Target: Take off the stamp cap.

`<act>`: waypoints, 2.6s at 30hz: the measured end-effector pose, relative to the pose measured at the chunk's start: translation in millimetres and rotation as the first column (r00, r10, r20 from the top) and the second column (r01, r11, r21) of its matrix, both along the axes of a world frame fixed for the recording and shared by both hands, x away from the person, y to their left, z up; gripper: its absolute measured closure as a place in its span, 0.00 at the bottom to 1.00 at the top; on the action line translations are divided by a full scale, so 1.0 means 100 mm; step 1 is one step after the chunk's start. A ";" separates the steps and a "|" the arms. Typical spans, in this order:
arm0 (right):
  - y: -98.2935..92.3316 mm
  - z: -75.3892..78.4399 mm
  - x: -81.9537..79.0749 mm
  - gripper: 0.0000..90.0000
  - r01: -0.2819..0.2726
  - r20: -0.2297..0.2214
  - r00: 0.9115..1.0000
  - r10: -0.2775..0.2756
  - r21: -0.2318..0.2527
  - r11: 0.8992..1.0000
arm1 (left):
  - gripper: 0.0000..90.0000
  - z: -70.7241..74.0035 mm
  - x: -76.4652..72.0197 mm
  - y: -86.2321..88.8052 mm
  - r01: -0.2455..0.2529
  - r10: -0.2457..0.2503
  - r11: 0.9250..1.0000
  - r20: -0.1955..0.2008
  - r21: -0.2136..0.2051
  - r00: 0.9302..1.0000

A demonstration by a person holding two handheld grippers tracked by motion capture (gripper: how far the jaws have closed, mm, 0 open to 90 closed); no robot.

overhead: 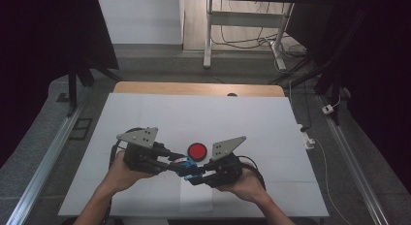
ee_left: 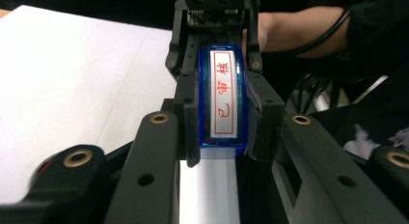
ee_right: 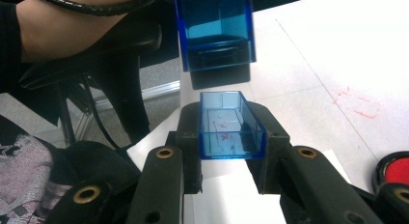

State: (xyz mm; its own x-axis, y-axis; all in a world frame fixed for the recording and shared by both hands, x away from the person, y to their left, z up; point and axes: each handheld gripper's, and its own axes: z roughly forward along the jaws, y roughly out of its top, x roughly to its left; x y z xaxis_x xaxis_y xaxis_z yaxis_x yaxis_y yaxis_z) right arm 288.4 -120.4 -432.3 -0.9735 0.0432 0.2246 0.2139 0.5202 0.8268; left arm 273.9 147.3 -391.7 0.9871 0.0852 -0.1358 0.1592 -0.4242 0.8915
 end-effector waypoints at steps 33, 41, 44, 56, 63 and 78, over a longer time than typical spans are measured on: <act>-0.59 0.14 -0.27 0.77 0.331 0.222 0.923 -0.314 -0.041 0.943 | 0.78 -0.01 -0.04 -0.10 -0.167 0.164 0.982 0.039 0.084 0.986; -0.83 0.18 -0.39 0.77 0.421 0.255 0.879 -0.403 -0.016 0.907 | 0.77 -0.03 -0.05 -0.12 -0.217 0.213 0.971 0.048 0.099 0.976; -0.89 0.20 -0.42 0.77 0.446 0.271 0.864 -0.425 -0.018 0.895 | 0.78 -0.04 -0.05 -0.13 -0.225 0.221 0.969 0.046 0.105 0.974; -1.32 0.15 -0.52 0.76 0.578 0.213 0.799 -0.562 -0.014 0.816 | 0.78 -0.06 -0.04 -0.16 -0.255 0.251 0.960 0.041 0.117 0.967; -1.55 0.06 -0.59 0.76 0.638 0.221 0.755 -0.617 -0.028 0.770 | 0.78 -0.06 -0.03 -0.15 -0.250 0.250 0.963 0.014 0.096 0.968; -1.85 -0.16 -0.67 0.76 0.721 0.210 0.682 -0.700 -0.032 0.693 | 0.78 -0.05 -0.01 -0.14 -0.287 0.287 0.953 0.014 0.093 0.958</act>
State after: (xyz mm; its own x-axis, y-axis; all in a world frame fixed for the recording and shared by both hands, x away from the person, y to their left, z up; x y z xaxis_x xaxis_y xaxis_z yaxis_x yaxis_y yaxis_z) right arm 221.4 -305.9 -447.9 -0.6609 0.7504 0.0138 0.4190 0.3536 0.8363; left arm 273.3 133.0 -396.9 0.9193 0.3770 -0.1131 0.2858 -0.4418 0.8504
